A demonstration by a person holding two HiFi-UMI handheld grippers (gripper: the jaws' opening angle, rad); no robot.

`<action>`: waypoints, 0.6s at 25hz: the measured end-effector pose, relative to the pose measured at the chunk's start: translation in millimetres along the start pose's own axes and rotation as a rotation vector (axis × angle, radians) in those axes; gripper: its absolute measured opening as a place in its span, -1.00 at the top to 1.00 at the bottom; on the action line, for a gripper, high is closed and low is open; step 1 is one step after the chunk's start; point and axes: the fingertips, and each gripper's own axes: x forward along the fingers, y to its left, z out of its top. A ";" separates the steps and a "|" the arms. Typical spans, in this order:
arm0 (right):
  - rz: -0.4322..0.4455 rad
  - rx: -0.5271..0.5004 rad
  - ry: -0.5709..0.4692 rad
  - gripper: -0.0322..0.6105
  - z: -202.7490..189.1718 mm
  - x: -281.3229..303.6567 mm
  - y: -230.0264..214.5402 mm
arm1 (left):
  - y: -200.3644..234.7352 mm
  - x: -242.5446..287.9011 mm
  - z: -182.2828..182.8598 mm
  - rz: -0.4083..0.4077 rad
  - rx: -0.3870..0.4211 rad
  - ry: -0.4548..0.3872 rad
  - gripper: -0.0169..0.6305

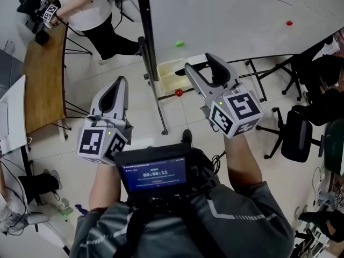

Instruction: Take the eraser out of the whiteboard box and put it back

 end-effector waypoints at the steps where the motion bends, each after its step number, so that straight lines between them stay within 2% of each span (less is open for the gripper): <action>1: -0.014 -0.001 0.014 0.06 -8.5 0.4 4.2 | 3.2 -4.7 -4.2 -0.001 -0.001 0.003 0.85; 6: 0.003 -0.013 0.073 0.06 -48.9 3.4 13.3 | -0.6 -8.3 -36.4 0.024 0.015 0.045 0.84; 11: 0.026 -0.033 0.120 0.06 -81.9 13.0 -2.4 | -3.7 3.0 -74.5 0.104 0.013 0.101 0.84; 15: 0.052 -0.033 0.160 0.06 -106.6 18.0 -10.5 | -8.5 14.2 -102.0 0.124 0.028 0.131 0.84</action>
